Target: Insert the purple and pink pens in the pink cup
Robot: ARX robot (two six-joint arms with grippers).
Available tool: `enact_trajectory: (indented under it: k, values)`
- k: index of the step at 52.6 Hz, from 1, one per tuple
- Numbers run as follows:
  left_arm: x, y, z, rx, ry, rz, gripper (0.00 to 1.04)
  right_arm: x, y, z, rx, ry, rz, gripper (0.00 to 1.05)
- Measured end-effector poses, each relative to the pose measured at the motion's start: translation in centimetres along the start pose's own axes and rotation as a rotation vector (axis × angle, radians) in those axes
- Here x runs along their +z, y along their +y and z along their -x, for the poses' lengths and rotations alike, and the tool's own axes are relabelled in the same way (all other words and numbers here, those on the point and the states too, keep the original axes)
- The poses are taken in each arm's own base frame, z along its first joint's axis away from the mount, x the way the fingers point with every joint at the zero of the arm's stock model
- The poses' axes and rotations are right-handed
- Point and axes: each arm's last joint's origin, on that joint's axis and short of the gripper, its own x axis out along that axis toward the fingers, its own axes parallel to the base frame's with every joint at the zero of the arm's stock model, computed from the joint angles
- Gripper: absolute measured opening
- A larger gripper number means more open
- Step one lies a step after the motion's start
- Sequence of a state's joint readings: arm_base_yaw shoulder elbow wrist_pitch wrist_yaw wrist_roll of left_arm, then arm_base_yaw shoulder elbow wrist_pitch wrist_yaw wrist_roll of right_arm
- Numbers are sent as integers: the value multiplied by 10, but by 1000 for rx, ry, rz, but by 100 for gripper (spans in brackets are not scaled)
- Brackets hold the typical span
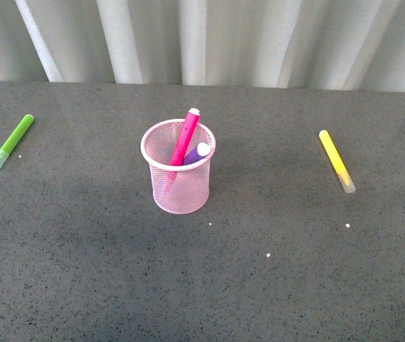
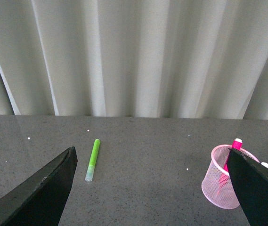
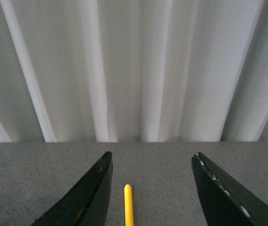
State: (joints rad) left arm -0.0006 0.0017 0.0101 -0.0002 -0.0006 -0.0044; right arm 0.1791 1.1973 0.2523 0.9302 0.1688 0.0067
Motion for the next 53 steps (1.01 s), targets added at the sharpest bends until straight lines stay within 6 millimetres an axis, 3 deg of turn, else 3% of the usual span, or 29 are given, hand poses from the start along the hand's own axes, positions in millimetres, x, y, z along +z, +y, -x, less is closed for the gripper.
enact_trajectory:
  k: [5,12,28,53]
  values:
    - [0,0,0,0,0,0,98,-3,-6,11,-4,-3,1,36]
    - [0,0,0,0,0,0,98,-8,-15,30,0,-4,2,4]
    - [0,0,0,0,0,0,98,-23,-31,56,-6,3,4,3]
    - [0,0,0,0,0,0,98,-14,-32,77,-9,-30,4,3]
